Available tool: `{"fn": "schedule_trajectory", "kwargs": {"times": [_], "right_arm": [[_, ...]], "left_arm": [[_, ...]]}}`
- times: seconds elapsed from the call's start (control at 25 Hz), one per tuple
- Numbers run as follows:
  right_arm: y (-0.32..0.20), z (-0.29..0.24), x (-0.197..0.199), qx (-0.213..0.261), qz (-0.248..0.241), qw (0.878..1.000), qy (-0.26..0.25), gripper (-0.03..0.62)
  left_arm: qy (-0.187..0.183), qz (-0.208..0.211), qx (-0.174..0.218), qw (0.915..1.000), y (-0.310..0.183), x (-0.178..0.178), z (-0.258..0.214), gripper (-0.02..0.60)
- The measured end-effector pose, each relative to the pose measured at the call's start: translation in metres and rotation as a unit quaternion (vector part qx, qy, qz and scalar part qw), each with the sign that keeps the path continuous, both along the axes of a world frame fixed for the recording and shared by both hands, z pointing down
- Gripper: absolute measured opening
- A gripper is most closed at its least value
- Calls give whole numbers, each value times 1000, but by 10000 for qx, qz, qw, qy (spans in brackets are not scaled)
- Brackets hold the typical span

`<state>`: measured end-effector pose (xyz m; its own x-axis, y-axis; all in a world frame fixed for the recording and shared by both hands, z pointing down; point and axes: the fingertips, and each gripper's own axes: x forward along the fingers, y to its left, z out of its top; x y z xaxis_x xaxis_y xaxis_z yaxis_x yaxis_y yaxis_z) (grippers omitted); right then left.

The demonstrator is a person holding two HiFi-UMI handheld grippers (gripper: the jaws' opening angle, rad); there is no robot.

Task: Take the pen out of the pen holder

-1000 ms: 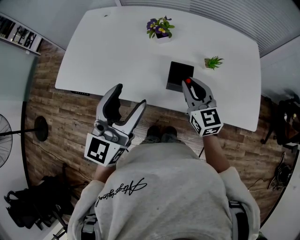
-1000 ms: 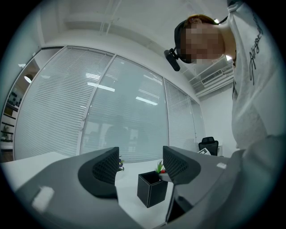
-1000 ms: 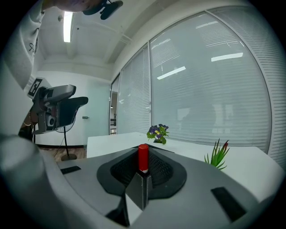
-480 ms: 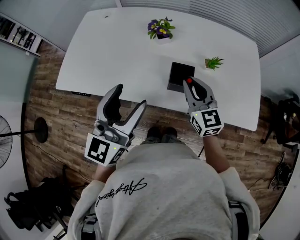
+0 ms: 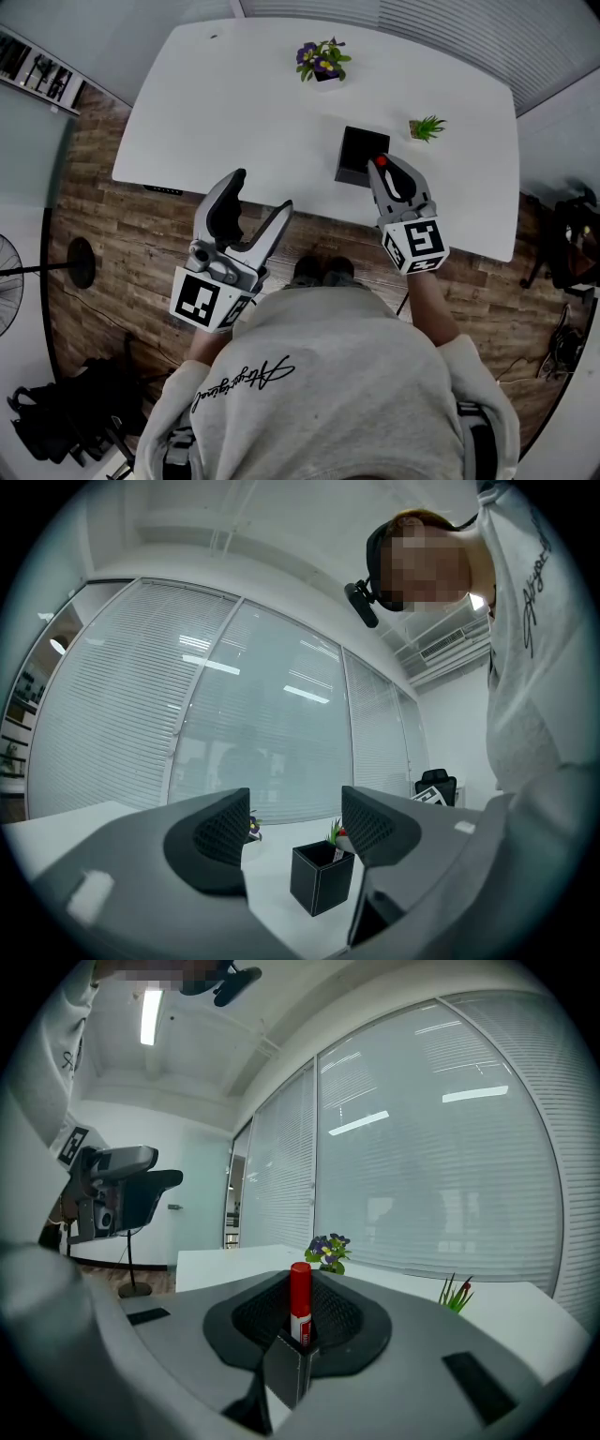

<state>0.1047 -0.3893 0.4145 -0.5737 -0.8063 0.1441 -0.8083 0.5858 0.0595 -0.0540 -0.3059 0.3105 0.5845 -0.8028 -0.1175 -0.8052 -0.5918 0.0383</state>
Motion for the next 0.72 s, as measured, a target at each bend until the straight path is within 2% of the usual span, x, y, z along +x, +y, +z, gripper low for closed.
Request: {"fn": "schedule_trajectory", "kwargs": {"times": [0.72], "right_arm": [[2, -13, 4, 164, 36, 9999, 44, 58]], "left_arm": [[-25, 52, 91, 9999, 1, 2, -5, 295]]}}
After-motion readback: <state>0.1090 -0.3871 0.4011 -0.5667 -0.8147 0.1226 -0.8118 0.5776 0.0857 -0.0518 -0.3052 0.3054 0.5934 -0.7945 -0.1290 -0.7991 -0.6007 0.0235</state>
